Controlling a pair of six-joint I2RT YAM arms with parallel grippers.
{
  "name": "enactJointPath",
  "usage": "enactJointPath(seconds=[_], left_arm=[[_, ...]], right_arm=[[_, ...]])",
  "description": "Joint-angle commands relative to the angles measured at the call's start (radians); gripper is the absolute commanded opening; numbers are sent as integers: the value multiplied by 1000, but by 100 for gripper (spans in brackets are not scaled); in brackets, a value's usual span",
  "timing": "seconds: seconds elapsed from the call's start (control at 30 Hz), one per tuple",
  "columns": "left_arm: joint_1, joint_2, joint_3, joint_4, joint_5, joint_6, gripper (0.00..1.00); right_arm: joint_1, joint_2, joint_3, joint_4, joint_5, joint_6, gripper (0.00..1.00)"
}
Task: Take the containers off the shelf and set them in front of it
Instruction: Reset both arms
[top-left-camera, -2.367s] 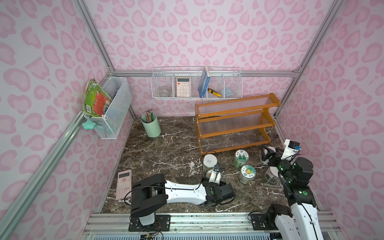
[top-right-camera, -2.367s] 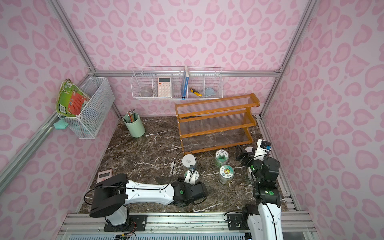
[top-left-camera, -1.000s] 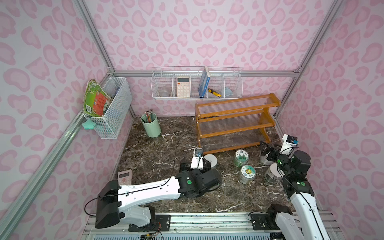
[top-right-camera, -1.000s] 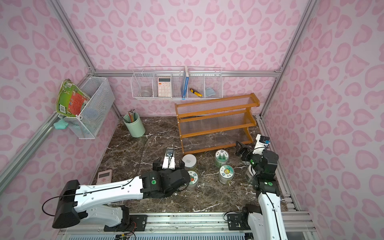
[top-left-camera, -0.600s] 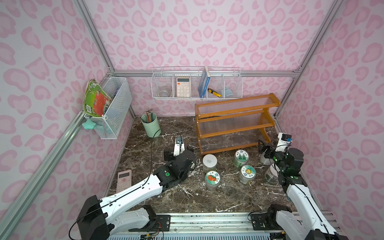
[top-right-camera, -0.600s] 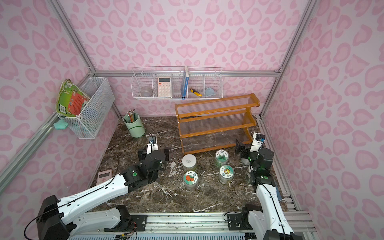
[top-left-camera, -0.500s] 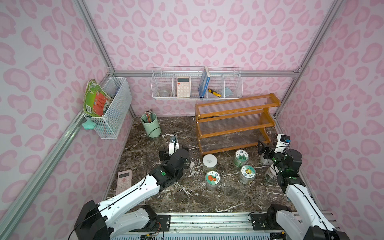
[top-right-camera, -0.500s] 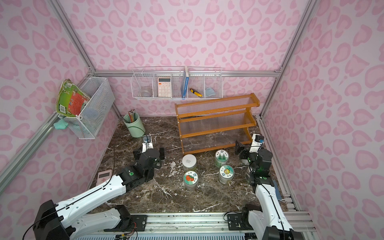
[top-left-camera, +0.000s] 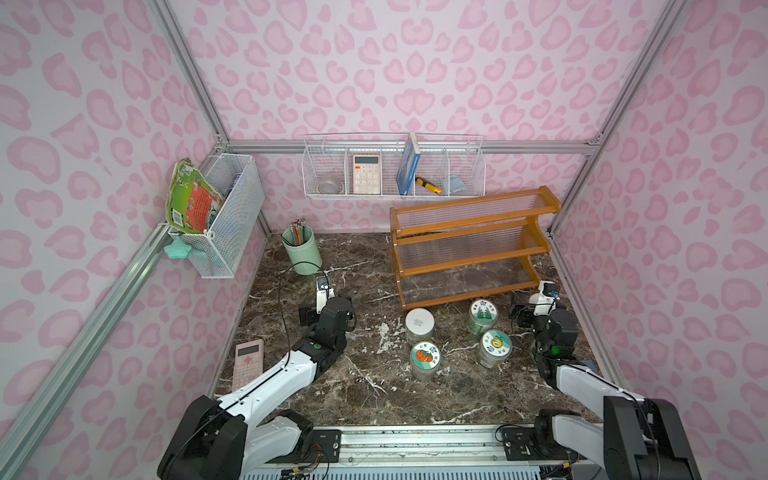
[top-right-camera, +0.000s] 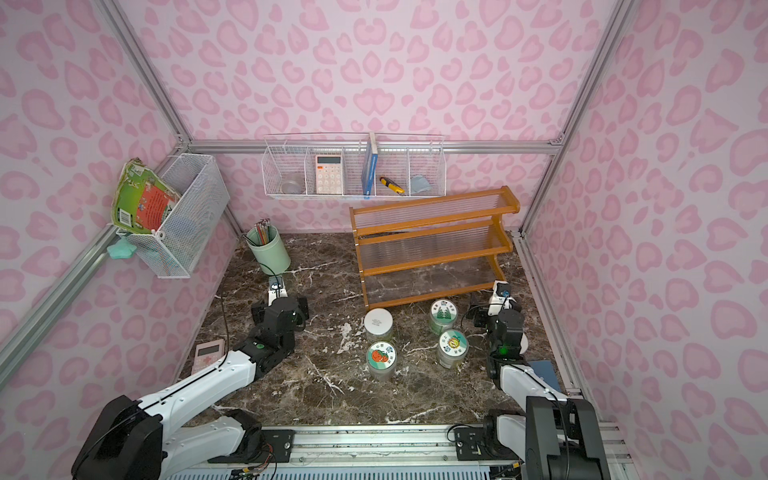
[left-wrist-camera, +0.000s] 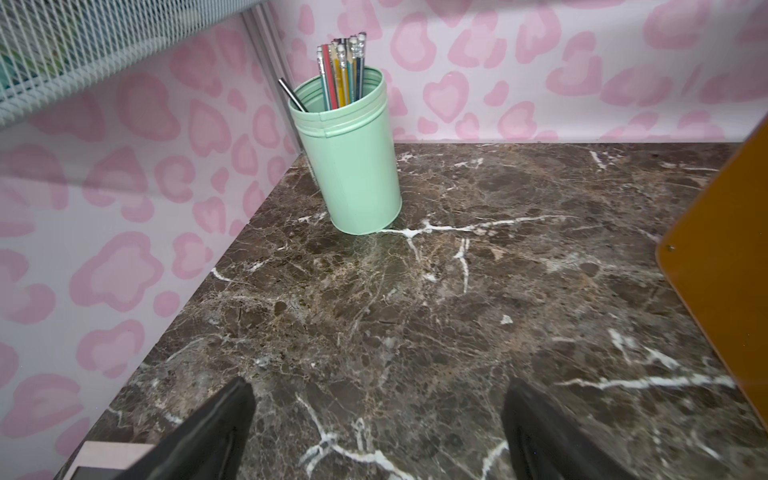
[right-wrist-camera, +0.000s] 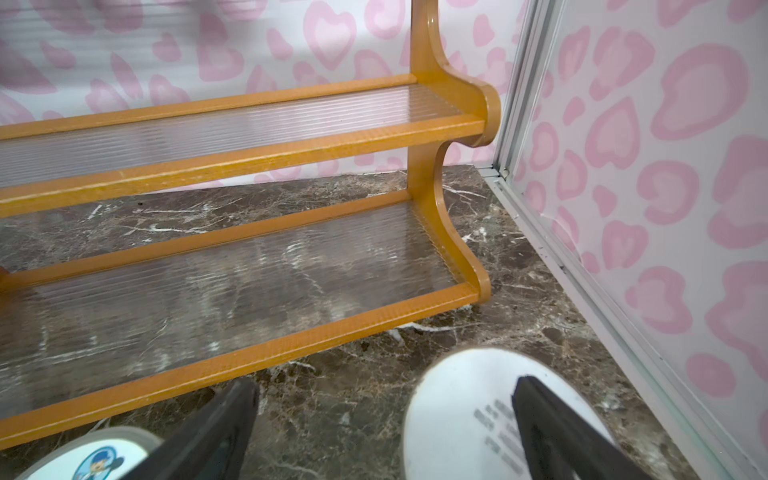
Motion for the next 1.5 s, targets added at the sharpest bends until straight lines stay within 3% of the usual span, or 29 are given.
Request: enactJointPath(seconds=[0.0,0.17,0.3,0.53,1.13,1.47], left_arm=[[24,2,-34,180,30,56,96],[100,-14,-85,289,124,85,95],[147,-4,-102,330,136,125,95],[235,97,-132,471,188,144,94],[304,391,-176,844,167,203,93],[328,372,-180,809,207,176,93]], right_arm=[[2,26,-8,146,65,-23,99],[1,66,-28,232,55,-39,99],[1,93,-45,301,52,-45,99],[2,134,-51,354,45,-63,99],[3,191,-126,533,27,-80,99],[34,300,-189,751,75,-103,99]])
